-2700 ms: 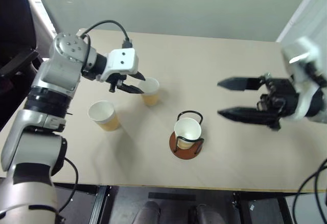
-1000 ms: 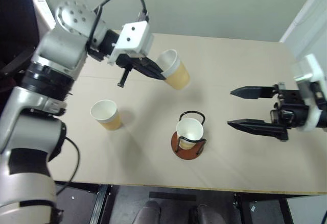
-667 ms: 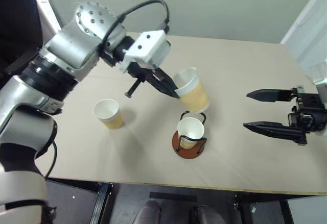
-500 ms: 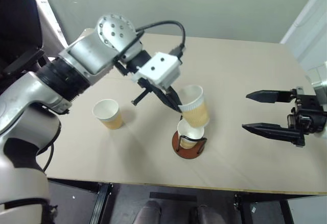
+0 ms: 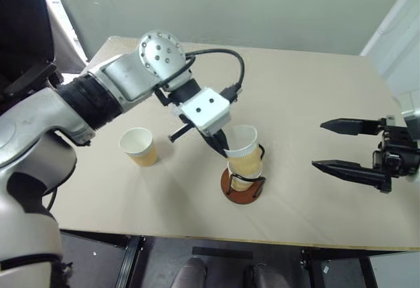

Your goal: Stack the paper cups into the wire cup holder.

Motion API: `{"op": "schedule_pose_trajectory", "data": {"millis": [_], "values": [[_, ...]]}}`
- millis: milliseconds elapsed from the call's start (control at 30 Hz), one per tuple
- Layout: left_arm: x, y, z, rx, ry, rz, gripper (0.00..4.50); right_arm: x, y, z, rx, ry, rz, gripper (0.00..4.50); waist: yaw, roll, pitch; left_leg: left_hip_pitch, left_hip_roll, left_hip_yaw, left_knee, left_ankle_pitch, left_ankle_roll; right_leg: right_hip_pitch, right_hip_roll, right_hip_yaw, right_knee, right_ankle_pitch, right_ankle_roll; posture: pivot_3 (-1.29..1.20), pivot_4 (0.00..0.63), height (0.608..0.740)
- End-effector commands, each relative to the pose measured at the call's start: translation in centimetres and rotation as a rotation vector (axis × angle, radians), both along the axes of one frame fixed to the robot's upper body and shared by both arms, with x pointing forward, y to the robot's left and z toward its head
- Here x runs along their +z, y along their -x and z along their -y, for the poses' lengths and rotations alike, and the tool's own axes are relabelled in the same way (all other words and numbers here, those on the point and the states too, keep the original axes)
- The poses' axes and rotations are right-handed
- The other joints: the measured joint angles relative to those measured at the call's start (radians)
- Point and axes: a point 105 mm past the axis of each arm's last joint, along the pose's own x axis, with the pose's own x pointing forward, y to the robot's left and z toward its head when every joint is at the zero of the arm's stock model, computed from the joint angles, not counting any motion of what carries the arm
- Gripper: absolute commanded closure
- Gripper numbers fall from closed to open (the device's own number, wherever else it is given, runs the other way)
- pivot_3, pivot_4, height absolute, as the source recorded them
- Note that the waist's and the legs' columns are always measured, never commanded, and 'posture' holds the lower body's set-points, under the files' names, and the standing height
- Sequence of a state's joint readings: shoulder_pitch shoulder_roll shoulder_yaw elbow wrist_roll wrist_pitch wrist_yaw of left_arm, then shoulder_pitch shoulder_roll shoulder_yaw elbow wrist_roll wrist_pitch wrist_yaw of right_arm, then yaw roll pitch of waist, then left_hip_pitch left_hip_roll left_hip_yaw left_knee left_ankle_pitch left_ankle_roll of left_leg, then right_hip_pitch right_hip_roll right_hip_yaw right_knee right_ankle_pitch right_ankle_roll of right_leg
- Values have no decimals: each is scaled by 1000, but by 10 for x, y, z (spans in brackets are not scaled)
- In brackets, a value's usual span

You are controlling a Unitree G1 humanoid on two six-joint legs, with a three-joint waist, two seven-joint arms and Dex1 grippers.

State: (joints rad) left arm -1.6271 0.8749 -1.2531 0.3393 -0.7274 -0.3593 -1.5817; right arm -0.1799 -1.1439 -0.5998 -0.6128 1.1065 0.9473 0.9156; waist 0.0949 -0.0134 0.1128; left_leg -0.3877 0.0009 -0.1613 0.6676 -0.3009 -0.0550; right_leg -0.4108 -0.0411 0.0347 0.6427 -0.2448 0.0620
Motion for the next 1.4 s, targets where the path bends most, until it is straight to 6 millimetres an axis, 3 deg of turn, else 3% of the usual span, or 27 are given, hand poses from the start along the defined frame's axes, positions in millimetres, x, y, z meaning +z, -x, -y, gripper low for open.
{"op": "schedule_pose_trajectory", "data": {"millis": [33, 133, 233, 567, 600, 767, 867, 1033, 1267, 1400], "values": [[5, 2, 0, -62, -51, 71, 4469, 10, 2, -1, -1, -2, 56, 0, 0, 0, 0, 0, 0, 0, 0, 0, 0, 0, 0, 0, 0, 0, 0, 0, 150, 740], [2, 0, 0, -73, -65, 87, 4469, 9, 1, -1, -1, -1, 59, 0, 0, 0, 0, 0, 0, 0, 0, 0, 0, 0, 0, 0, 0, 0, 0, 0, 150, 740], [-1, -3, 3, -85, -67, 108, 3836, 8, 2, -2, 6, -1, 55, 0, 0, 0, 0, 0, 0, 0, 0, 0, 0, 0, 0, 0, 0, 0, 0, 0, 150, 740], [4, -6, 17, -102, 27, 111, 210, 7, 2, -2, 8, 8, 46, 0, 1, 0, 0, -1, 0, 1, 1, 0, 0, 0, 0, 0, 0, 0, 0, 0, 150, 740], [5, -6, 17, -99, 34, 113, 44, 7, 1, -2, 10, 8, 46, 0, 0, 0, 0, -1, 0, 2, 1, 0, 0, 0, 0, 0, 0, 0, 0, 0, 150, 740], [36, -29, 5, 88, 185, 145, 44, 8, -2, -3, 29, 9, 47, 0, -2, 0, 0, -1, 1, 3, 2, 0, 0, 0, 0, 0, 1, 0, 1, 0, 150, 740], [49, -51, -34, 302, 206, 185, 44, 7, -4, -4, 46, 3, 40, 0, -5, 0, 0, -1, 1, 3, 3, 0, 0, 0, 0, 0, 1, 0, 1, 0, 150, 740], [32, -66, -105, 593, 79, 200, 44, 4, -9, -8, 82, 5, 27, 0, -22, 2, 0, 1, 1, 4, 0, 0, 0, -1, 2, 1, 0, 0, 1, 0, 150, 740], [15, -57, -138, 685, -4, 176, 44, 3, -13, -8, 99, 13, 26, 0, -11, 1, 0, -3, 0, -4, 3, 0, 1, -1, -1, -1, -1, 0, 1, 0, 150, 740], [16, -51, -152, 734, -5, 161, 44, 1, -11, -8, 95, 19, 18, 0, -11, 1, 0, -3, 0, -1, 2, 0, 1, -1, 0, -2, -1, 0, 1, 0, 150, 740]]}}
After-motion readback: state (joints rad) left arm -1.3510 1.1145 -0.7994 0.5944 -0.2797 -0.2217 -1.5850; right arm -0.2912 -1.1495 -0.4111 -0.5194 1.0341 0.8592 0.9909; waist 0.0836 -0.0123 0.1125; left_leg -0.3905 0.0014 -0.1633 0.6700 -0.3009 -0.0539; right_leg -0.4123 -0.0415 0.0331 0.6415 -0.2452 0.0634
